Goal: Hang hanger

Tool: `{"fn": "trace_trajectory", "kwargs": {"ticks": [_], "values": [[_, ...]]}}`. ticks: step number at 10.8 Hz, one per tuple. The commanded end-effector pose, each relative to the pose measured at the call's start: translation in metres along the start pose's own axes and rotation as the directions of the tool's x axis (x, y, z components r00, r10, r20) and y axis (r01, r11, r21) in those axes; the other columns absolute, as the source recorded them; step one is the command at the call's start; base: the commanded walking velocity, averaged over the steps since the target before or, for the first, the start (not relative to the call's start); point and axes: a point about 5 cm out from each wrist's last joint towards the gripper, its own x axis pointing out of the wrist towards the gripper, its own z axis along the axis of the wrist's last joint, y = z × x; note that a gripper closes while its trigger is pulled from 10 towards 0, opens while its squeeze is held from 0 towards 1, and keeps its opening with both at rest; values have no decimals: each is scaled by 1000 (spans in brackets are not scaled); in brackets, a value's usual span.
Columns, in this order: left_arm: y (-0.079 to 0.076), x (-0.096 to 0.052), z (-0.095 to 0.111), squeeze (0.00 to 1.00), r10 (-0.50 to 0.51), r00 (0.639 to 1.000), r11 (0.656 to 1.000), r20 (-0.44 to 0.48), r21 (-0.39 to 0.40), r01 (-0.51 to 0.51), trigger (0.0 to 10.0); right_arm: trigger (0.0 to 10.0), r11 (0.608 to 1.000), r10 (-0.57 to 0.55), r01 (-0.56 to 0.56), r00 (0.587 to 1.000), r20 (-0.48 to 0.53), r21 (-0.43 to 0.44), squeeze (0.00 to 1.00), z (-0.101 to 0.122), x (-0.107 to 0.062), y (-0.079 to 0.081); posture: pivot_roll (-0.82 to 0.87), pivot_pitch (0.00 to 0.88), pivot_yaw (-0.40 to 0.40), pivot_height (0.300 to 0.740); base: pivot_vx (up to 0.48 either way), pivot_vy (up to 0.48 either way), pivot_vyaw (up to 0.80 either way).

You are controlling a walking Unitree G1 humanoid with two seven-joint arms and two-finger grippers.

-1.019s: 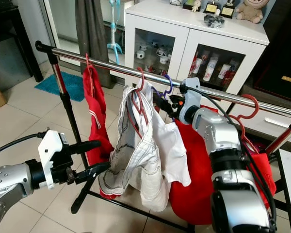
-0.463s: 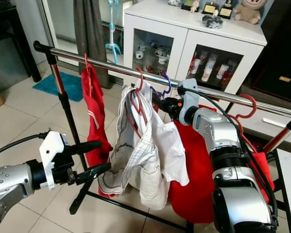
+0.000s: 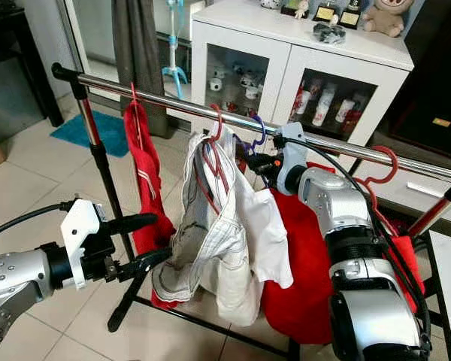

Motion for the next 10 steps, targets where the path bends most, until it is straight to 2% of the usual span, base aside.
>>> {"fn": "trace_trajectory", "kwargs": {"ticks": [1,4,5,7,10], "values": [[-1,1,1,0,-3,1000,1000,-4,16,3,10000,0,1000,-23,24,1000,-20,15,0,-4,-4,-3,122,0,-83,740,0,0,0],[0,2,1,0,17,1000,1000,3,24,-17,10000,0,1000,-17,17,1000,7,13,0,0,-6,3,108,0,-72,740,0,0,0],[4,4,0,0,59,998,998,-9,25,-59,10000,0,1000,-23,23,1000,22,-1,0,3,-8,4,99,0,-66,740,0,0,0],[20,12,0,0,207,978,978,21,32,-208,10000,0,998,-60,63,995,80,-32,0,15,-18,3,92,0,-59,740,0,0,0],[21,15,0,0,253,967,967,43,5,-253,10000,0,992,-109,118,977,183,-38,0,33,-39,3,89,0,-57,740,0,0,0]]}}
